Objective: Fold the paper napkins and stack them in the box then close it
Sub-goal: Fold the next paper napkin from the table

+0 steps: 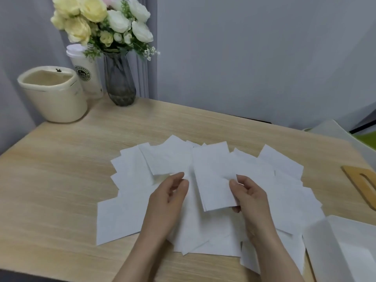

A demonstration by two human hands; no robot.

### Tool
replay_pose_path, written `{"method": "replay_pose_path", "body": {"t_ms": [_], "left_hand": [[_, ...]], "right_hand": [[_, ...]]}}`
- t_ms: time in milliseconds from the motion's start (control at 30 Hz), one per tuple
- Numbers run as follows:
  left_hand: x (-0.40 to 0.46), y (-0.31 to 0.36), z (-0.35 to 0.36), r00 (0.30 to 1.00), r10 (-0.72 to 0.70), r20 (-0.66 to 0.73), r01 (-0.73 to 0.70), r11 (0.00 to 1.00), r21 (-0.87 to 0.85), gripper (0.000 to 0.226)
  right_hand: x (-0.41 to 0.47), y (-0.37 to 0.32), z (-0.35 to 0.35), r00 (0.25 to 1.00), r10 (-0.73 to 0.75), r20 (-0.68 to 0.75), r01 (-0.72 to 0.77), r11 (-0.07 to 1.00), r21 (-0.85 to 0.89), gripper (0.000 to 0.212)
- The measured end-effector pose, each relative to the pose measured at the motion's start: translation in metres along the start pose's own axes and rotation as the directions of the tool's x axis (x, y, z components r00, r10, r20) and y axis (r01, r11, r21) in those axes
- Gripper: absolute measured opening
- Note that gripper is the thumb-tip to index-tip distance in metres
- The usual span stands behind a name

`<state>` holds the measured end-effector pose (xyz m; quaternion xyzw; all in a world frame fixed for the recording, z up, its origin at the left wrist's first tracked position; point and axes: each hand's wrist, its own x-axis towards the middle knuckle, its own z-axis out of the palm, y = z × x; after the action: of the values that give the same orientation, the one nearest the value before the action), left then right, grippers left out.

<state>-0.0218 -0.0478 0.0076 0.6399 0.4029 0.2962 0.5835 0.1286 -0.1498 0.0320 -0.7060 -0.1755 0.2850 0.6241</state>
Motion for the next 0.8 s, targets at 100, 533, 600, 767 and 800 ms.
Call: {"method": "replay_pose_path", "body": {"t_ms": [100,533,600,767,800], "left_hand": [[-0.003,0.002,0.002,0.997,-0.072,0.032,0.078,0.966,-0.245,0.031],[-0.005,-0.03,-0.035,0.931,-0.274,-0.243,0.169,0.911,-0.377,0.018],[-0.004,-0.032,-0.039,0.926,-0.288,-0.245,0.182,0.908,-0.377,0.02],[-0.001,-0.036,-0.044,0.923,-0.294,-0.248,0.195,0.914,-0.356,0.02],[-0.001,-0.037,-0.044,0.923,-0.294,-0.248,0.196,0.914,-0.355,0.02]], "right_hand": [[-0.015,0.009,0.022,0.993,0.052,0.104,-0.056,0.998,0.039,0.014],[-0.004,0.032,0.018,0.972,-0.162,0.169,0.224,0.854,-0.469,0.04],[-0.002,0.039,0.02,0.972,-0.119,0.204,0.207,0.845,-0.493,0.046],[0.0,0.048,0.027,0.965,-0.142,0.223,0.248,0.779,-0.576,0.053],[0.0,0.049,0.028,0.962,-0.159,0.221,0.26,0.771,-0.581,0.052]]}}
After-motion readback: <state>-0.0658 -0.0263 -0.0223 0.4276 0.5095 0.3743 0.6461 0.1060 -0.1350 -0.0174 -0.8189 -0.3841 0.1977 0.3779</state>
